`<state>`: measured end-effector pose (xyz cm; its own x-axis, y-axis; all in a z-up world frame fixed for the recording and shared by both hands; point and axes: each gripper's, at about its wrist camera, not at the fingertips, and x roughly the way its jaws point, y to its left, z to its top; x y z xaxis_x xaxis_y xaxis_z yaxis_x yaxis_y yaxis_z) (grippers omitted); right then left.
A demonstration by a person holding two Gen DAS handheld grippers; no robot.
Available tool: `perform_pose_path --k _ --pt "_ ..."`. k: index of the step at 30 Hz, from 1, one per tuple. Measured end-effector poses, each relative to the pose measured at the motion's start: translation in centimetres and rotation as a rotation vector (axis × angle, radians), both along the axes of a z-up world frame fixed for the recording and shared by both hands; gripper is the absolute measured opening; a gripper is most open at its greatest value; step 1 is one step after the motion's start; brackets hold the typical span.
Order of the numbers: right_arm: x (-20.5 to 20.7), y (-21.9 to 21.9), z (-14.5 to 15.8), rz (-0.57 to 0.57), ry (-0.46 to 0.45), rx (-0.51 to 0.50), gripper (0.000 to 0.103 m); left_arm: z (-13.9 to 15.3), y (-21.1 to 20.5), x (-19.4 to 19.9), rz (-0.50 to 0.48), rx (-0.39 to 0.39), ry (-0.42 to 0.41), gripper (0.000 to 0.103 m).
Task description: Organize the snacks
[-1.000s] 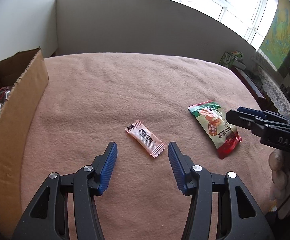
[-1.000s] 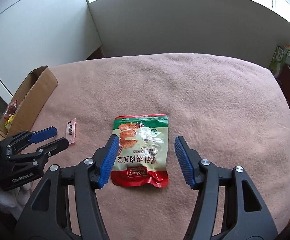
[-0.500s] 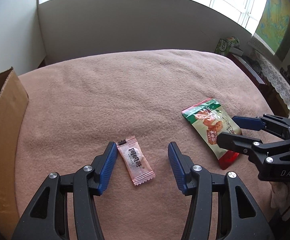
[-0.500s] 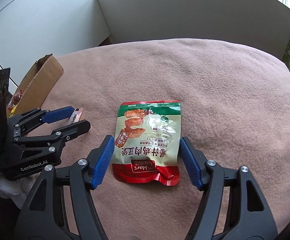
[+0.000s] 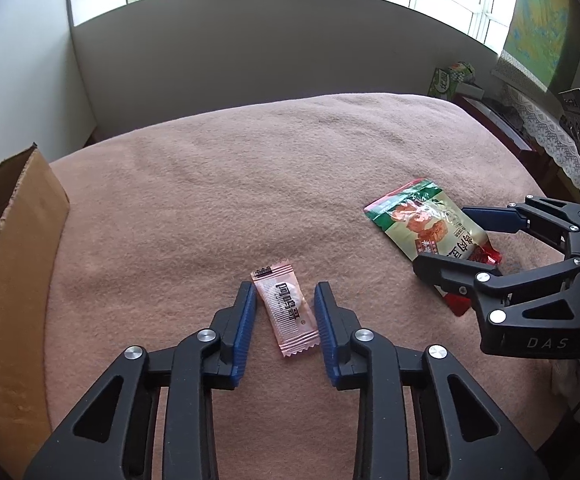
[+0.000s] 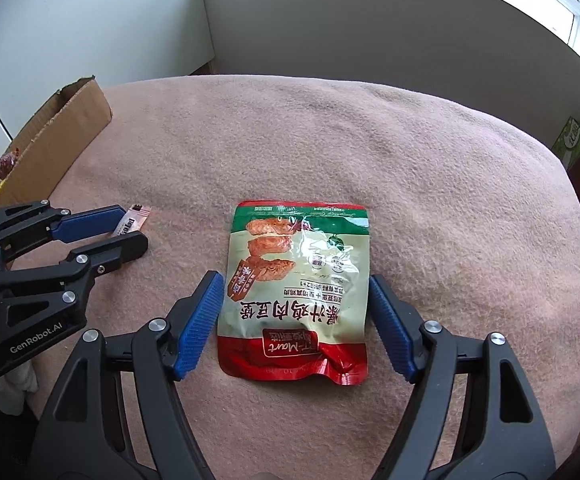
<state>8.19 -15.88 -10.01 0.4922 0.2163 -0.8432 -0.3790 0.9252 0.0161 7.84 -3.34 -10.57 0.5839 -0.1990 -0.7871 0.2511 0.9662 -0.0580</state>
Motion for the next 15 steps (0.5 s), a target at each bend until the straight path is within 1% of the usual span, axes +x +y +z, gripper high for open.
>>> perform_pose_path --k 1,3,6,8,11,15 --pt "0.0 0.1 -0.1 0.002 -0.003 -0.007 0.077 0.0 0.0 -0.1 -0.004 0.001 -0.002 0.021" --pt "-0.2 0.2 -0.1 0.004 -0.008 -0.020 0.076 0.1 0.0 -0.3 -0.009 0.000 -0.004 0.019" --pt "-0.5 0.5 -0.2 0.000 -0.020 -0.040 0.072 0.2 0.3 -0.4 -0.004 -0.014 -0.002 0.019" --pt "-0.6 0.5 -0.1 -0.002 -0.024 -0.038 0.066 0.3 0.5 -0.7 0.002 -0.018 -0.007 0.019" --pt "-0.8 -0.1 0.0 -0.006 -0.024 -0.019 0.061 0.4 0.6 -1.0 0.004 -0.021 -0.012 0.019" --pt "-0.8 -0.9 0.5 -0.028 -0.025 0.024 0.059 0.7 1.0 -1.3 0.017 -0.041 -0.019 0.019"
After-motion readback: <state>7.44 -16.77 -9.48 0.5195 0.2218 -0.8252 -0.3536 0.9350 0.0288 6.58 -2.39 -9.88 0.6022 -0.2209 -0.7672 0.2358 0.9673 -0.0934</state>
